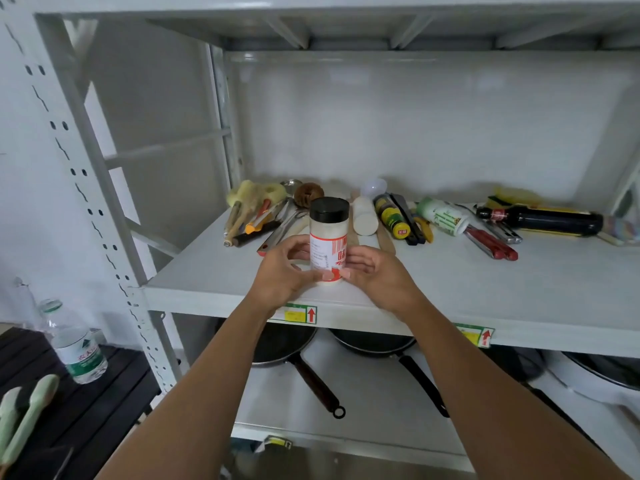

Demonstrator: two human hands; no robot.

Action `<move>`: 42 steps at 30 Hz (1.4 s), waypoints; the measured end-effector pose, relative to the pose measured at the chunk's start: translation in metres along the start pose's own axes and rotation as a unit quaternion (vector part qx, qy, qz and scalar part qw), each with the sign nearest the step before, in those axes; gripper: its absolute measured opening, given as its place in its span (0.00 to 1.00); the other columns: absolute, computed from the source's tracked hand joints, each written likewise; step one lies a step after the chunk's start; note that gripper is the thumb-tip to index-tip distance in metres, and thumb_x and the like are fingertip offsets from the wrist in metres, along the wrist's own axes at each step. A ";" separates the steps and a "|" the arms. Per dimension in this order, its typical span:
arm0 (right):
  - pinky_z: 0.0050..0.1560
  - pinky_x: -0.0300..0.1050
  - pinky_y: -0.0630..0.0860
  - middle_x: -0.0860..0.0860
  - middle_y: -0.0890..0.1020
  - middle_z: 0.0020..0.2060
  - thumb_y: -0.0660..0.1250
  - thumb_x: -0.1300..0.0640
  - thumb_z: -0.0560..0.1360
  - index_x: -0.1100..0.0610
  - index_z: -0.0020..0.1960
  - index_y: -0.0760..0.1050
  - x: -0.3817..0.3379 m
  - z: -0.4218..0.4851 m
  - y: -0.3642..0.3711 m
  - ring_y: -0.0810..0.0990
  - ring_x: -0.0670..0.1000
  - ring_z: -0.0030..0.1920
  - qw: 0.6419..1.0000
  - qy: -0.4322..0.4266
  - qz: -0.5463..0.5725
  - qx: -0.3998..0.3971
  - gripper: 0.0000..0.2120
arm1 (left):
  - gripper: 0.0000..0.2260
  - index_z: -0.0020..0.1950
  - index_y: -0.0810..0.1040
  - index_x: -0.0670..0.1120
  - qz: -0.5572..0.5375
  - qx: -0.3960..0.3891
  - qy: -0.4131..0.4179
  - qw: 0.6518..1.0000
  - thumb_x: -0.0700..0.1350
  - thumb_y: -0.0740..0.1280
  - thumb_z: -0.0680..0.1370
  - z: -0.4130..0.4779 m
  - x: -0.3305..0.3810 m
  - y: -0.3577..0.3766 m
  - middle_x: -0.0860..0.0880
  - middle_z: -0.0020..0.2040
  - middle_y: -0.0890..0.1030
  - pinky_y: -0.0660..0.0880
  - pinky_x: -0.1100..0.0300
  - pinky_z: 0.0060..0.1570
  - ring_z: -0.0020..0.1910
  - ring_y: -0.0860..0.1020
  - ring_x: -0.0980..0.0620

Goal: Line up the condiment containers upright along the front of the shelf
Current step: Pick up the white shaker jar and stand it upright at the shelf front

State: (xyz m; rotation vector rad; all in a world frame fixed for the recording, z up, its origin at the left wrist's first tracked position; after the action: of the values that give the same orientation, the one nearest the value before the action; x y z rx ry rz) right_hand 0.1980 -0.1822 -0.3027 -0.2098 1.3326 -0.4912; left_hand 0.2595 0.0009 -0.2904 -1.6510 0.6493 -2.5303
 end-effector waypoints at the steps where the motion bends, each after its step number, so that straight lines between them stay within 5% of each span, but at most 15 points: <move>1: 0.70 0.54 0.78 0.47 0.86 0.61 0.76 0.58 0.77 0.53 0.71 0.79 0.000 0.001 0.001 0.84 0.46 0.61 1.000 -0.006 -0.003 0.001 0.23 | 0.32 0.63 0.79 0.55 0.001 0.002 0.002 1.000 0.49 0.86 0.62 0.000 0.000 0.000 0.59 0.54 0.84 0.74 0.75 0.43 0.50 0.80 0.66; 16: 0.66 0.52 0.80 0.46 0.86 0.57 0.77 0.52 0.76 0.52 0.67 0.79 -0.001 0.002 0.002 0.84 0.46 0.57 0.998 0.003 -0.057 0.004 0.20 | 0.30 0.64 0.78 0.52 0.019 0.017 0.012 1.000 0.49 0.84 0.65 -0.001 0.000 -0.002 0.59 0.55 0.82 0.75 0.69 0.46 0.53 0.80 0.60; 22: 0.65 0.52 0.81 0.46 0.84 0.56 0.77 0.52 0.77 0.52 0.68 0.76 0.003 0.002 -0.001 0.83 0.47 0.56 0.998 0.018 -0.058 0.018 0.22 | 0.26 0.68 0.76 0.50 0.012 -0.002 0.018 1.000 0.43 0.80 0.72 -0.001 0.001 0.002 0.62 0.56 0.81 0.72 0.79 0.43 0.51 0.77 0.73; 30: 0.69 0.54 0.78 0.46 0.85 0.63 0.76 0.54 0.78 0.51 0.74 0.75 0.000 0.002 0.002 0.83 0.47 0.62 0.998 0.009 -0.065 0.011 0.26 | 0.27 0.62 0.76 0.54 0.050 0.031 0.021 0.998 0.54 0.83 0.67 -0.002 0.005 0.003 0.62 0.53 0.81 0.74 0.73 0.45 0.52 0.78 0.67; 39: 0.70 0.54 0.78 0.46 0.86 0.61 0.76 0.53 0.77 0.50 0.76 0.74 0.001 0.001 -0.001 0.84 0.47 0.61 0.997 0.022 -0.076 0.024 0.29 | 0.24 0.73 0.76 0.52 0.091 -0.005 0.041 0.995 0.46 0.75 0.77 -0.004 0.009 0.008 0.60 0.62 0.80 0.73 0.76 0.47 0.55 0.76 0.70; 42: 0.70 0.54 0.78 0.46 0.86 0.60 0.76 0.53 0.77 0.49 0.75 0.76 -0.003 -0.001 -0.001 0.84 0.47 0.60 0.997 0.015 -0.078 0.023 0.26 | 0.30 0.74 0.74 0.52 0.090 -0.016 0.035 0.995 0.47 0.79 0.74 -0.003 0.007 0.011 0.58 0.64 0.81 0.74 0.74 0.53 0.59 0.78 0.63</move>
State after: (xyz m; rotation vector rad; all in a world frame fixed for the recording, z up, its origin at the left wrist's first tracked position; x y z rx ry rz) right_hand 0.1963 -0.1818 -0.2997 -0.2711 1.3388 -0.6580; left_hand 0.2518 -0.0102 -0.2898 -1.4454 0.8084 -2.4704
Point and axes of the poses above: each hand's wrist, its own z-axis towards the middle knuckle, its own y-axis out of the palm, x = y × z, the point moved 10 cm from there along z, towards the middle knuckle
